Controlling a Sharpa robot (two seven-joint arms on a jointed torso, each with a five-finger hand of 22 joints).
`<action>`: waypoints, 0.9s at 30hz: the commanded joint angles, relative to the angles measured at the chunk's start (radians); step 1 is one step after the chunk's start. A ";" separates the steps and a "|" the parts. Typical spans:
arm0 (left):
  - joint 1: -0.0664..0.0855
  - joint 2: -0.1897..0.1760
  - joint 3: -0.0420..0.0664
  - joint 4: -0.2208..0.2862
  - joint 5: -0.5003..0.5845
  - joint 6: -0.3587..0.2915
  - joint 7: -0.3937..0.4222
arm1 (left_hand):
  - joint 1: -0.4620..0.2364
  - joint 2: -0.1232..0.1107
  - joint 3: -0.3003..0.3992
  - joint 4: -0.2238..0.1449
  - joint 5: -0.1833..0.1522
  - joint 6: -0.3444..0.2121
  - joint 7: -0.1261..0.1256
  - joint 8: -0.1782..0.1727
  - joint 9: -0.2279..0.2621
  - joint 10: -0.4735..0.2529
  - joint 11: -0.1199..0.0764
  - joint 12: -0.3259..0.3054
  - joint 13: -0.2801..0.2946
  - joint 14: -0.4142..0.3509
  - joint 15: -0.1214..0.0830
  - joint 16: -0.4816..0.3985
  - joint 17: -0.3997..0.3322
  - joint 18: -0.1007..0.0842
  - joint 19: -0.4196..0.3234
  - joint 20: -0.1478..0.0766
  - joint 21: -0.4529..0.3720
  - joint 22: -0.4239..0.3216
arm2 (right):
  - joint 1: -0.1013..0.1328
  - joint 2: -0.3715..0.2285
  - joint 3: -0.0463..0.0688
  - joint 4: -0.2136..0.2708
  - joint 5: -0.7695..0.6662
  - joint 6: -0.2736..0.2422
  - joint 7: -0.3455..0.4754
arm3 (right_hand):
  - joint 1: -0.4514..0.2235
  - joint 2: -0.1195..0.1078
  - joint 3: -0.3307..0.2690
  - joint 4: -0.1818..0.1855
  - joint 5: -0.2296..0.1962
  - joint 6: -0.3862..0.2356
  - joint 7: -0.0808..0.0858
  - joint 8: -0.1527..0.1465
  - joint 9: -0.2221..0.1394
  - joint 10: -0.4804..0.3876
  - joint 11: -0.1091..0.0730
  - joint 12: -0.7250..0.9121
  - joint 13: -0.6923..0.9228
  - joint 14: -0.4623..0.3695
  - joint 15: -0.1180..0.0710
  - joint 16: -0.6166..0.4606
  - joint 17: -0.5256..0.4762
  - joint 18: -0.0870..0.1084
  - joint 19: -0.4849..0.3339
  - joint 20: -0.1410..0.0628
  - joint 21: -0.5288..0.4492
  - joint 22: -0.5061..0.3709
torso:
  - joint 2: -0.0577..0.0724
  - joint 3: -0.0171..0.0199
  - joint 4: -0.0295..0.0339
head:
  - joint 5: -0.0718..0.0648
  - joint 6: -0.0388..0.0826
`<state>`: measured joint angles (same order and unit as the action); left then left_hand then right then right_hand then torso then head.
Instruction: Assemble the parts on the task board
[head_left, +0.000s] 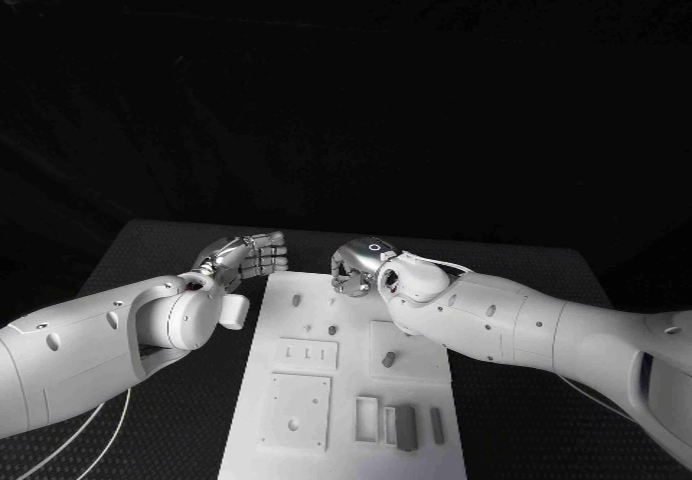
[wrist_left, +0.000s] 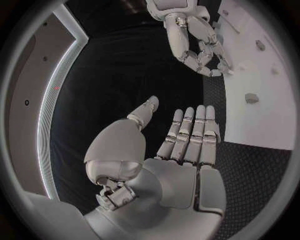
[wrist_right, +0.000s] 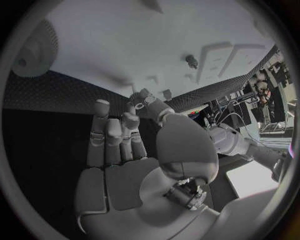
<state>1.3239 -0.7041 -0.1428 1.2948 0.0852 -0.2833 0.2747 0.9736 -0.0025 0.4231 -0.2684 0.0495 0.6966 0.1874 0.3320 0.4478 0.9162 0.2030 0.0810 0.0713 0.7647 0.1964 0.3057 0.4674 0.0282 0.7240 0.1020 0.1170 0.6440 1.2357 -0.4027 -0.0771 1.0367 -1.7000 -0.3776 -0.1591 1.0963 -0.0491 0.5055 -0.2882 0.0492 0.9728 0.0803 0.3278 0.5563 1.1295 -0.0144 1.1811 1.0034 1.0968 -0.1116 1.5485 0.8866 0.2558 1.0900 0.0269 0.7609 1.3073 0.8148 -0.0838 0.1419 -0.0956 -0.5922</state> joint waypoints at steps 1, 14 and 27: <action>0.001 0.002 0.001 0.003 0.002 0.015 0.006 | -0.005 0.004 -0.001 -0.005 0.004 0.009 0.017 -0.003 -0.002 0.006 0.000 -0.006 -0.001 0.001 0.006 -0.006 -0.002 0.013 0.004 0.000 -0.004 -0.001 | -0.003 0.003 -0.001 -0.001 -0.028 0.008 -0.003 | -0.004 -0.005 0.005 -0.001 0.000 0.009 0.019 -0.001 0.002 0.008 0.002 0.004 -0.002 0.004 -0.004 0.006 -0.001 0.006 0.004 -0.005 0.004 0.019 | 0.000 0.0001 -0.0004 | 0.002 0.003; 0.002 0.001 0.001 0.004 0.004 0.014 0.006 | -0.009 0.003 -0.003 -0.006 0.003 0.007 0.021 -0.006 -0.003 0.005 0.003 -0.009 -0.002 0.001 0.006 -0.007 -0.003 0.014 0.004 0.000 -0.005 -0.001 | -0.004 0.011 -0.001 -0.008 -0.061 -0.002 -0.009 | -0.004 -0.007 0.006 -0.002 0.000 0.010 0.019 -0.002 0.003 0.009 0.002 0.004 -0.002 0.005 -0.004 0.007 -0.003 0.006 0.005 -0.005 0.004 0.019 | 0.002 -0.0007 -0.0016 | 0.006 -0.003; 0.002 0.001 0.001 0.004 0.004 0.014 0.006 | -0.008 0.003 -0.002 -0.008 0.003 0.008 0.020 -0.006 -0.003 0.006 0.002 -0.009 -0.002 0.002 0.006 -0.007 -0.003 0.014 0.004 0.000 -0.005 -0.002 | -0.004 0.018 -0.002 -0.022 -0.063 0.007 -0.026 | -0.005 -0.010 0.007 -0.002 0.000 0.011 0.019 -0.003 0.003 0.012 0.002 0.005 -0.002 0.007 -0.004 0.008 -0.004 0.006 0.007 -0.006 0.006 0.019 | 0.002 -0.0006 -0.0016 | 0.009 -0.008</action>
<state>1.3240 -0.7049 -0.1425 1.2970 0.0860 -0.2833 0.2739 0.9736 -0.0025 0.4203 -0.2711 0.0495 0.6966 0.1873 0.3320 0.4460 0.9162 0.2031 0.0763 0.0704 0.7647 0.1964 0.3019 0.4652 0.0281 0.7240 0.1020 0.1170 0.6442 1.2332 -0.3856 -0.0783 1.0178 -1.7477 -0.3788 -0.1696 1.0938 -0.0518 0.5082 -0.2911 0.0492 0.9757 0.0830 0.3218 0.5588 1.1332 -0.0107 1.1811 1.0026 1.1024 -0.1100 1.5519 0.8833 0.2559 1.0938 0.0232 0.7609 1.3081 0.8175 -0.0845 0.1404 -0.0876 -0.6000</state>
